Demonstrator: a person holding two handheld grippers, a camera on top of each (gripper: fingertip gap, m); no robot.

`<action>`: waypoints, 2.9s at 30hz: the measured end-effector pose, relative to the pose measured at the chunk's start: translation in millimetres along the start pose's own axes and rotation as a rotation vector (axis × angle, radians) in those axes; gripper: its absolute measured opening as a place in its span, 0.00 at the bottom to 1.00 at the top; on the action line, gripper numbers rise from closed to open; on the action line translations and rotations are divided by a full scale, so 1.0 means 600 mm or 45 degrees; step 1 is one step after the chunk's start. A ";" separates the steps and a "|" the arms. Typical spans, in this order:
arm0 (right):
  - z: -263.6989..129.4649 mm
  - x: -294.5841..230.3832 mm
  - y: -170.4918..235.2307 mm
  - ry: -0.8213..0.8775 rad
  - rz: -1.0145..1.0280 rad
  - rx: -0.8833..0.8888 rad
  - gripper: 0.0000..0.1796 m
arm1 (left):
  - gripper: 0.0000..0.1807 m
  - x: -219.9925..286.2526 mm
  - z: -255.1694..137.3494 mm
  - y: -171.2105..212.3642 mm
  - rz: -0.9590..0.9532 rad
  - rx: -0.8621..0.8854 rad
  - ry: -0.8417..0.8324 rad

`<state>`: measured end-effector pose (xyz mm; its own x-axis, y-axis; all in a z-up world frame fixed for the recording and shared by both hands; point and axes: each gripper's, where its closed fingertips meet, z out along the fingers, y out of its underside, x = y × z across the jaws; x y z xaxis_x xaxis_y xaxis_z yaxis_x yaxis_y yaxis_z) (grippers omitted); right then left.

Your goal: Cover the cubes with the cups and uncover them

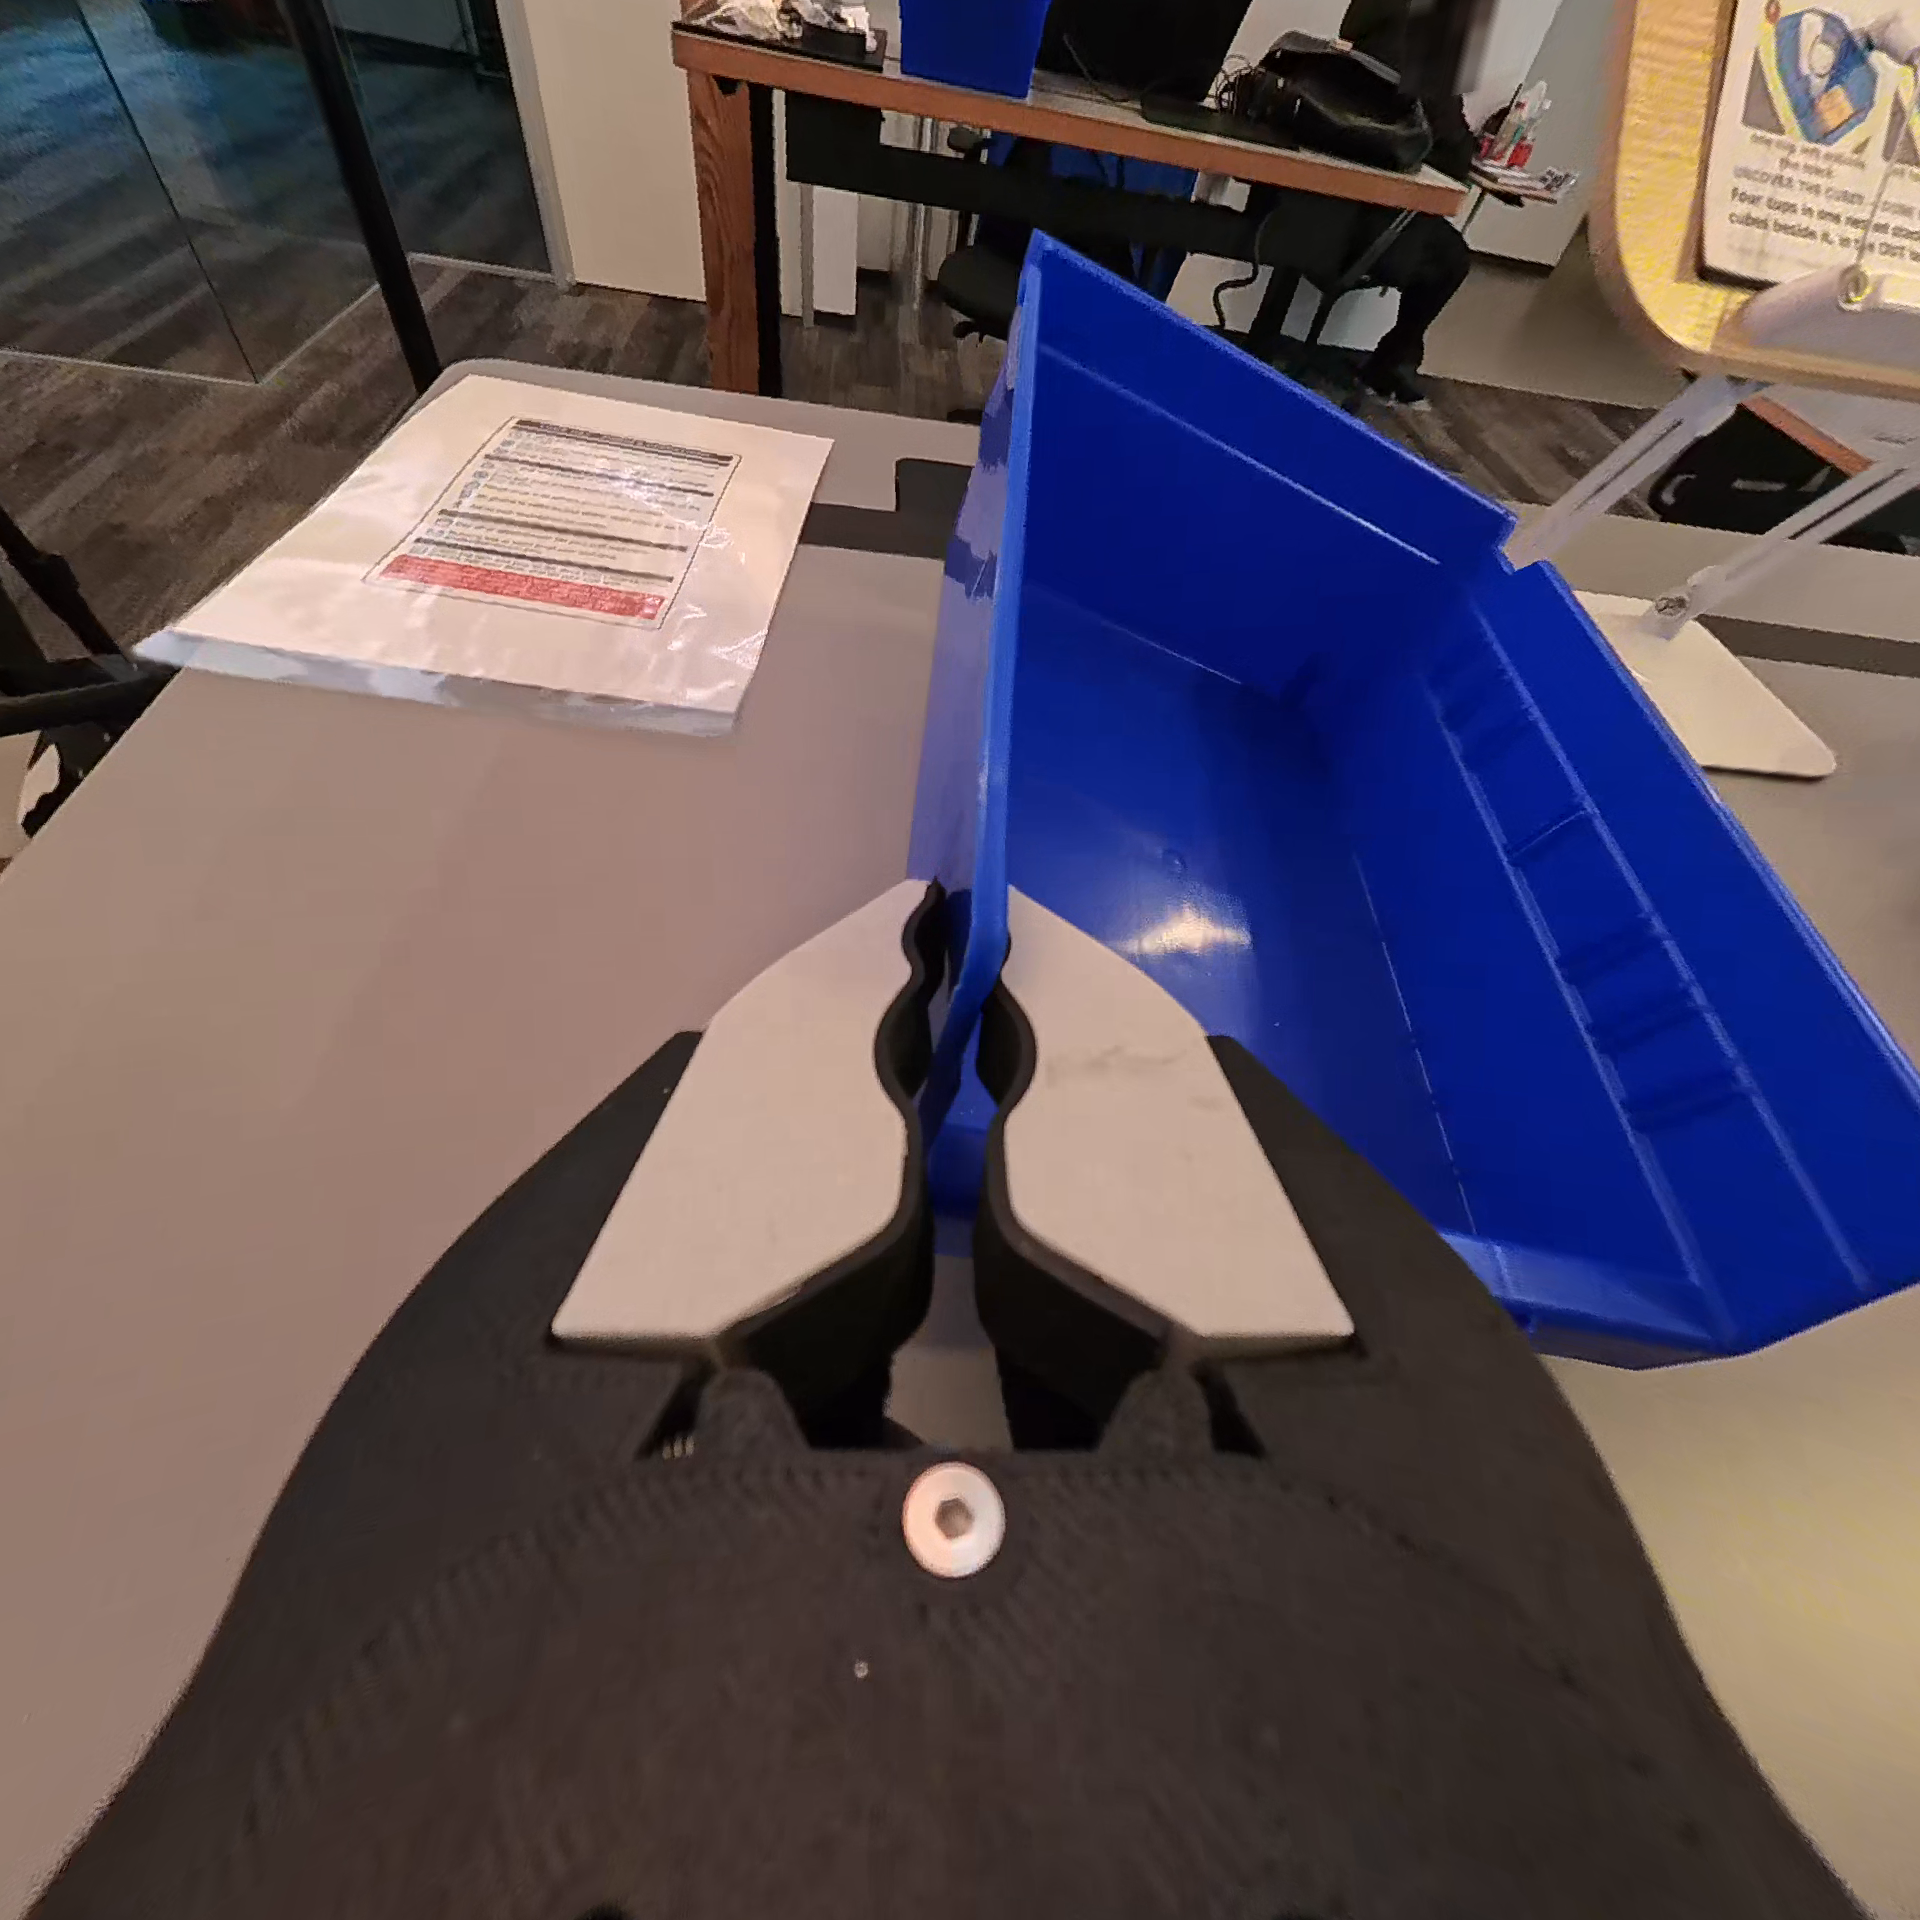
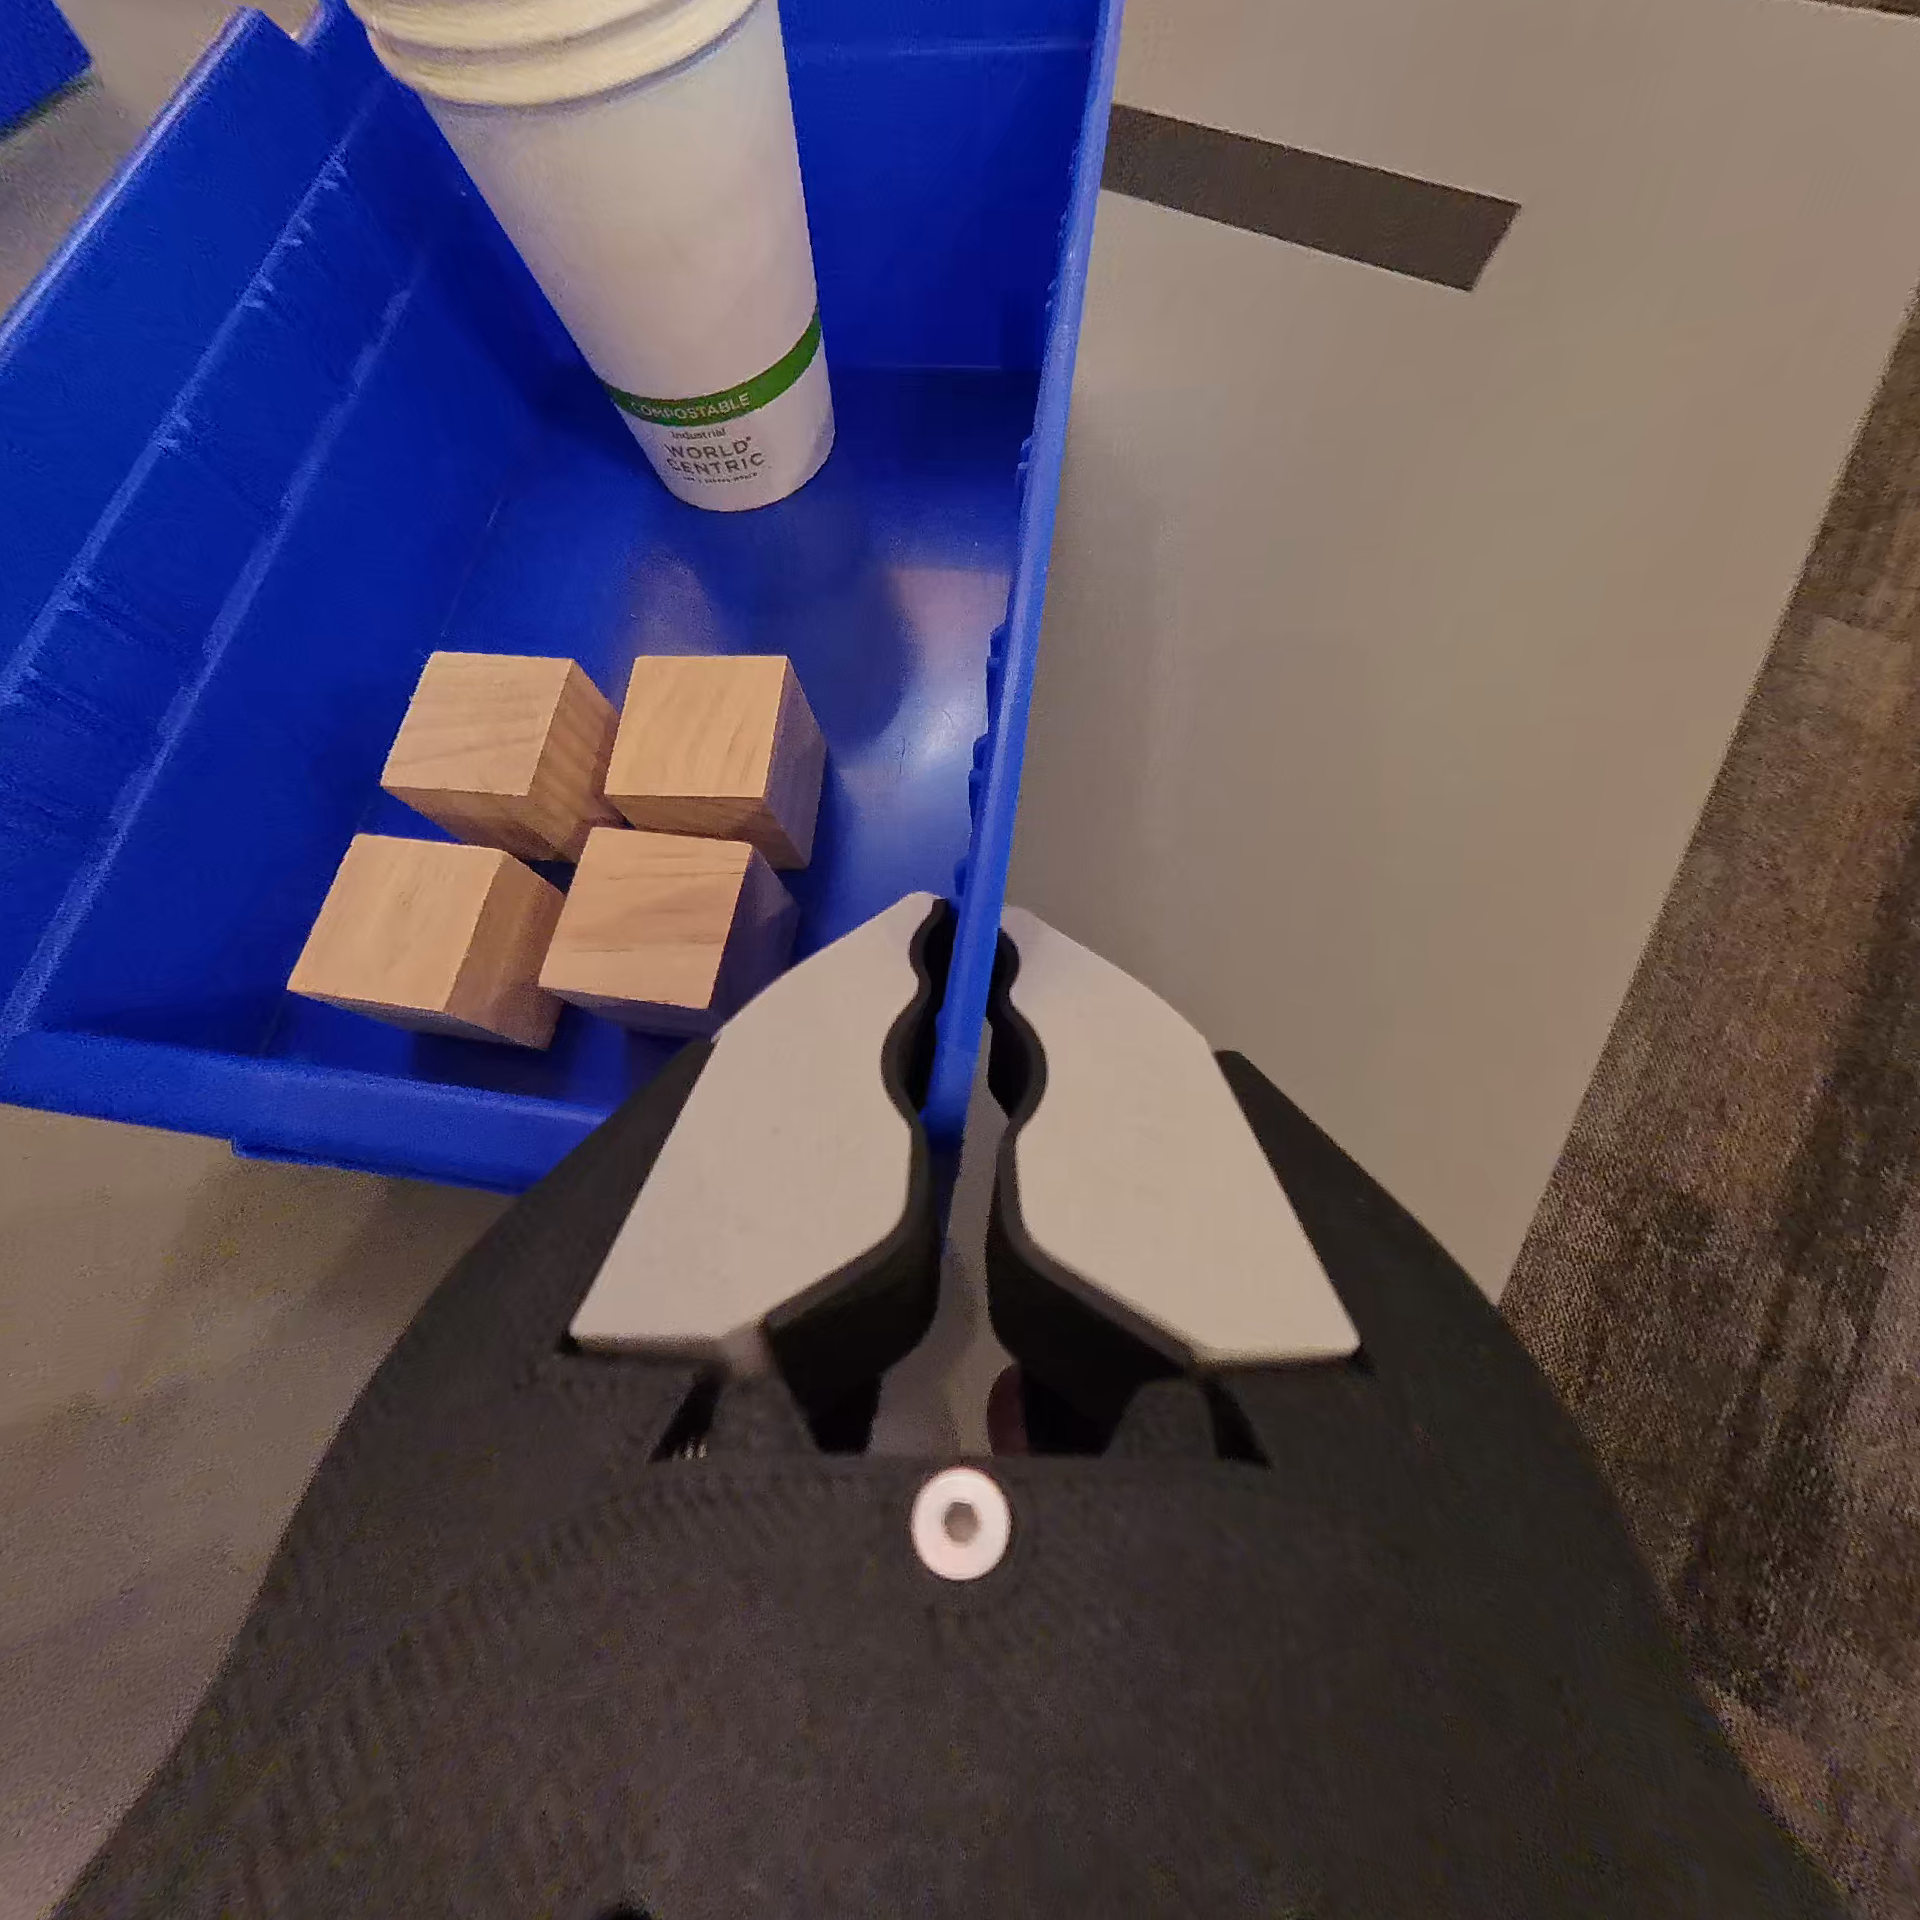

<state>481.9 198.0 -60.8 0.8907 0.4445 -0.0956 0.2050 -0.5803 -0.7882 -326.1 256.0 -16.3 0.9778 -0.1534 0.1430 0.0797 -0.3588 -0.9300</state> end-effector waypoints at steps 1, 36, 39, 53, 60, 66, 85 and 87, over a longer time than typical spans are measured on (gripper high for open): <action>0.000 -0.005 0.000 -0.029 -0.017 -0.004 0.03 | 0.02 0.001 -0.009 0.004 -0.005 0.002 -0.006; 0.273 -0.429 -0.156 -0.497 -0.348 -0.078 0.03 | 0.02 -0.227 -0.102 -0.081 -0.129 0.253 -0.070; 0.305 -0.478 -0.176 -0.507 -0.347 -0.074 0.03 | 0.02 -0.253 -0.098 -0.087 -0.129 0.257 -0.062; 0.255 -0.567 -0.264 -0.658 -0.761 0.013 0.24 | 0.02 -0.317 -0.092 -0.107 -0.116 0.275 -0.047; 0.214 -0.670 -0.164 -0.896 -1.569 -0.428 0.22 | 0.02 -0.315 -0.083 -0.100 -0.108 0.253 -0.057; 0.255 -0.676 -0.086 -0.951 -2.017 -0.618 0.21 | 0.02 -0.300 -0.078 -0.098 -0.122 0.268 -0.051; 0.303 -0.713 -0.077 -0.989 -2.053 -0.734 0.12 | 0.02 -0.318 -0.100 -0.096 -0.153 0.309 -0.092; 0.317 -0.734 -0.085 -0.981 -2.028 -0.717 0.12 | 0.02 -0.323 -0.101 -0.100 -0.152 0.315 -0.096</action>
<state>2.0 161.8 -94.2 -0.5787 0.8103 0.0923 0.7970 0.5859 -0.1463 -532.4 251.6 32.3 0.9694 -0.0514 0.2399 0.2314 -0.1329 -0.9637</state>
